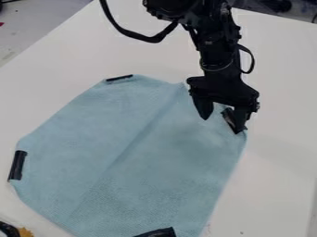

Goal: Fold the cloth from top left to center

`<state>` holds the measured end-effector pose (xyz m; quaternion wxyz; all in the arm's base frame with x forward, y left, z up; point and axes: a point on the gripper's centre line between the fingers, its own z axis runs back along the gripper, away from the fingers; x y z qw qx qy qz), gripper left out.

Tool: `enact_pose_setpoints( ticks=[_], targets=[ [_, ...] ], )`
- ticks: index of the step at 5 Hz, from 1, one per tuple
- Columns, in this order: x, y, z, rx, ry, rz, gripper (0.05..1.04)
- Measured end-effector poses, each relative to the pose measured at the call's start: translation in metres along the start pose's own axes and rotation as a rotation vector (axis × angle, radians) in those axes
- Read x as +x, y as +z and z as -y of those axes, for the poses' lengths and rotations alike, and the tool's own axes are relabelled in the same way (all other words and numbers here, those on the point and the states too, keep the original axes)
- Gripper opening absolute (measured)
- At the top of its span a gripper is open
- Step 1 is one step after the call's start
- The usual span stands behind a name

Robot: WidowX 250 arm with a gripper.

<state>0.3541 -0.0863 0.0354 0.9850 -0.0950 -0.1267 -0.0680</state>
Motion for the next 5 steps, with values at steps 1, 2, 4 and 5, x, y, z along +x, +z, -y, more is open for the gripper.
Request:
enact_pose_setpoints(
  ticks=[1,2,4,5],
  targets=[
    [-0.008,-0.010,-0.002,0.002,0.008,-0.035,0.999],
    [-0.017,-0.016,0.008,0.008,-0.032,-0.049,0.999],
    [-0.006,0.011,-0.006,0.101,-0.157,-0.035,0.999],
    [0.007,0.033,-0.050,0.183,-0.186,-0.050,0.999]
  ],
)
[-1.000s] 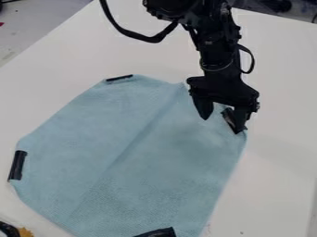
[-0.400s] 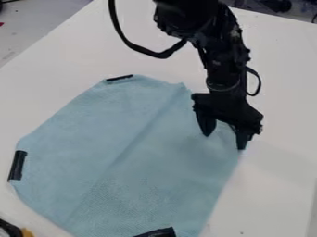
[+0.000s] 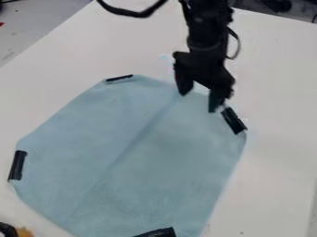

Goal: Fold the cloth from top left to center

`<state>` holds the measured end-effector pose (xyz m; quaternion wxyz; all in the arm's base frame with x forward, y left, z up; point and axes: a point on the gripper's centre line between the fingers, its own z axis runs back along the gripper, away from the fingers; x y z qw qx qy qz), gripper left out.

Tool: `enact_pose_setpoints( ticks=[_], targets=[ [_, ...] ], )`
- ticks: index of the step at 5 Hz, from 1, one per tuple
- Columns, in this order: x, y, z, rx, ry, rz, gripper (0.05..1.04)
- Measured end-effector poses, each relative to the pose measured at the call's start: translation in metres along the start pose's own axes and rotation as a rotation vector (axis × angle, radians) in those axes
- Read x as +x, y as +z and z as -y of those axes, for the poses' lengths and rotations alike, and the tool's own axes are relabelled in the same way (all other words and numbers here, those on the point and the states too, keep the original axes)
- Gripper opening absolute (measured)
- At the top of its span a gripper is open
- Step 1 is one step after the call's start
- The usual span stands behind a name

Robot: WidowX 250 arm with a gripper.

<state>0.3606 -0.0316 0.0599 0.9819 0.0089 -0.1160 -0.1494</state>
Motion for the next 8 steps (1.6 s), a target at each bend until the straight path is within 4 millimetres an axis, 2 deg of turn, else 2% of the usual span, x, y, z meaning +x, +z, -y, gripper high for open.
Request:
enact_pose_setpoints(
  ticks=[1,2,3,4,5,6,7,8],
  targets=[
    [0.009,0.014,-0.054,0.042,-0.018,0.027,0.999],
    [0.006,0.002,-0.104,0.049,0.010,0.000,0.999],
    [0.008,-0.008,-0.119,0.034,0.005,0.006,0.999],
    [0.002,-0.026,-0.137,0.020,0.023,0.010,0.950],
    [-0.009,-0.037,-0.154,0.010,0.074,0.016,0.665],
    [-0.010,-0.041,-0.158,0.015,0.071,0.025,0.359],
    [-0.018,-0.047,-0.163,-0.001,0.085,0.002,0.207],
    [-0.016,-0.050,-0.163,-0.012,0.077,0.000,0.162]
  ],
)
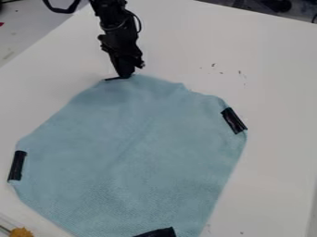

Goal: Fold the cloth from top left to center

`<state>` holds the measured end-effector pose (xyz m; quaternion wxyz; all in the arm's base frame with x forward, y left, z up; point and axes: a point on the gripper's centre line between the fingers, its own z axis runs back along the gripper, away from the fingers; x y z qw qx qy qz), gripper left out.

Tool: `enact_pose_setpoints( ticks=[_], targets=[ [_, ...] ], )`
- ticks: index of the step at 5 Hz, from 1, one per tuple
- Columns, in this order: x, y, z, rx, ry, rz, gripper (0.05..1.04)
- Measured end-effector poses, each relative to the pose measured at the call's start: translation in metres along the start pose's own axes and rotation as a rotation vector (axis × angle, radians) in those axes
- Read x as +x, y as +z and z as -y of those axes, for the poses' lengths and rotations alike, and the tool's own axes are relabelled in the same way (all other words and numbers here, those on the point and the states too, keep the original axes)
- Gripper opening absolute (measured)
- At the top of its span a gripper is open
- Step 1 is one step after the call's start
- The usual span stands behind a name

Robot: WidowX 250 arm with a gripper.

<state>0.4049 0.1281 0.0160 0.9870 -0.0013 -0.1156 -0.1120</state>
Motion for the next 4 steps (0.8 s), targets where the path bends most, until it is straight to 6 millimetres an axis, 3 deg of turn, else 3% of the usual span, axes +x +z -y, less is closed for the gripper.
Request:
enact_pose_setpoints(
  ticks=[1,2,3,4],
  targets=[
    [0.0018,-0.0017,0.0001,-0.009,0.000,0.001,0.376],
    [0.0019,-0.0016,-0.0003,-0.011,0.001,0.001,0.678],
    [0.0022,-0.0017,0.0008,-0.014,0.000,0.001,0.767],
    [0.0039,-0.0046,0.0005,-0.021,-0.010,0.002,0.457]
  ],
)
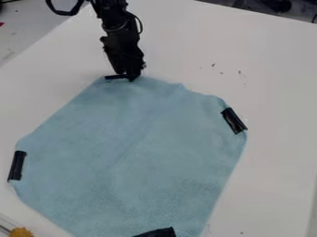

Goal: Fold the cloth from top left to center

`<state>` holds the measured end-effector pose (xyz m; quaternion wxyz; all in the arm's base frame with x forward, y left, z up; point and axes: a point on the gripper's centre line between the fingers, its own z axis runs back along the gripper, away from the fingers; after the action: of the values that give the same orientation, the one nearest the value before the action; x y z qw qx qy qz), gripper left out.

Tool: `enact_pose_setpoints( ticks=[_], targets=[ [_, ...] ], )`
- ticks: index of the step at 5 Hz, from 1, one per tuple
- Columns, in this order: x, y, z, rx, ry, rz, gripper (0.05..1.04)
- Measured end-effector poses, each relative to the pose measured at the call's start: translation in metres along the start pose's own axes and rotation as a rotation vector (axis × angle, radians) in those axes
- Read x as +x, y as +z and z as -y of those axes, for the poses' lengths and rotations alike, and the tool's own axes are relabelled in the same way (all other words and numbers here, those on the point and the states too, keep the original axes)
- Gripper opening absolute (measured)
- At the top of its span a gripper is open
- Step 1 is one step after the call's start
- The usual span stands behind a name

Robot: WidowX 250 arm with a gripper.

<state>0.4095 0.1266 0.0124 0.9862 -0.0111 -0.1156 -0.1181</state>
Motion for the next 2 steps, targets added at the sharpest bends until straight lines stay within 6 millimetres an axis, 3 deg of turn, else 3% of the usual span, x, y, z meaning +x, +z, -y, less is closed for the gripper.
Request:
enact_pose_setpoints(
  ticks=[1,2],
  targets=[
    [0.0009,0.0002,-0.0004,-0.011,-0.012,-0.009,0.219],
    [0.0016,0.0030,-0.0027,0.000,-0.039,-0.020,0.087]
  ],
)
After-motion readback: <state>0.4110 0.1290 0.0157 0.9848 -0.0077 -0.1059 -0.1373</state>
